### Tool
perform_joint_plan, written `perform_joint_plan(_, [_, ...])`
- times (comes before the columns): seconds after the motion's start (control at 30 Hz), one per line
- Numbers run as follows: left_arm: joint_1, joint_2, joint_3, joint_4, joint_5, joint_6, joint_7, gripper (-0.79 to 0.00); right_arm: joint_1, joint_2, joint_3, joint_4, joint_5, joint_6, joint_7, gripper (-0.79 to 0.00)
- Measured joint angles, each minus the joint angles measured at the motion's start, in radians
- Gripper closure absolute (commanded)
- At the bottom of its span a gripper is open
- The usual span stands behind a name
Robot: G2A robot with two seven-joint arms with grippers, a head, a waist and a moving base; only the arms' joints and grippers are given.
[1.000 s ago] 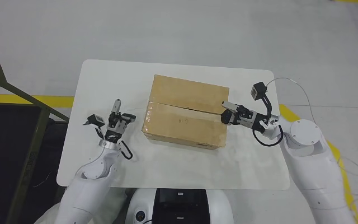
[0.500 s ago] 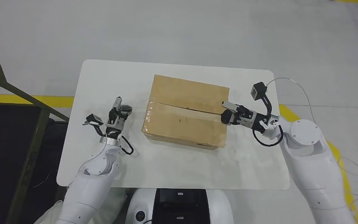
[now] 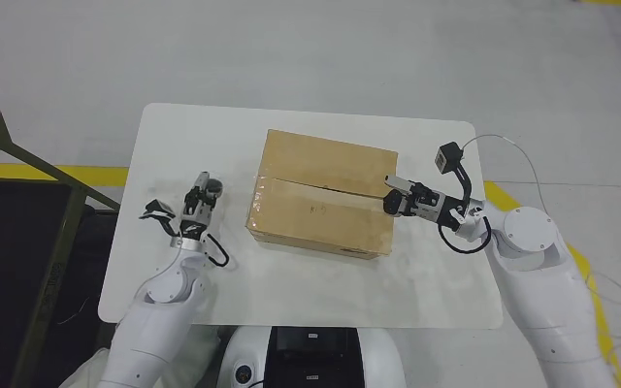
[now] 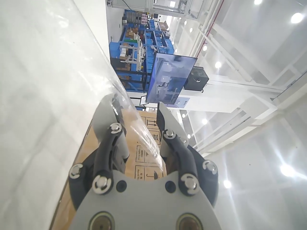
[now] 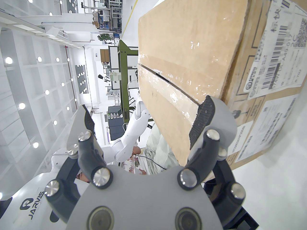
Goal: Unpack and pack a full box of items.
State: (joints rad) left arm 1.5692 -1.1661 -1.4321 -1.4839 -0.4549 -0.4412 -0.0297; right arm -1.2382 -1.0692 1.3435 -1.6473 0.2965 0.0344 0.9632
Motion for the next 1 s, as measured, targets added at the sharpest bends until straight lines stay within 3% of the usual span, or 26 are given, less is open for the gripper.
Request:
perform_joint_plan(0.27, [-0.010,-0.007,-0.020,0.008,-0.016,0.020,-0.005,-0.089,0.000,0.000,0.000,0.000,0.000,0.000,0.000,-0.785])
perform_joint_plan(0.37, [-0.012,-0.009,-0.025,0.006,-0.020,0.025,-0.010,0.000,0.000,0.000,0.000,0.000,0.000,0.000,0.000,-0.785])
perform_joint_plan(0.63, [-0.008,-0.016,-0.041,-0.034,-0.036,-0.012,-0.025,0.000,0.000,0.000,0.000,0.000,0.000,0.000,0.000,-0.785])
perform_joint_plan(1.0, [-0.006,-0.028,-0.026,-0.173,0.032,-0.041,-0.036,0.000,0.000,0.000,0.000,0.000,0.000,0.000,0.000,-0.785])
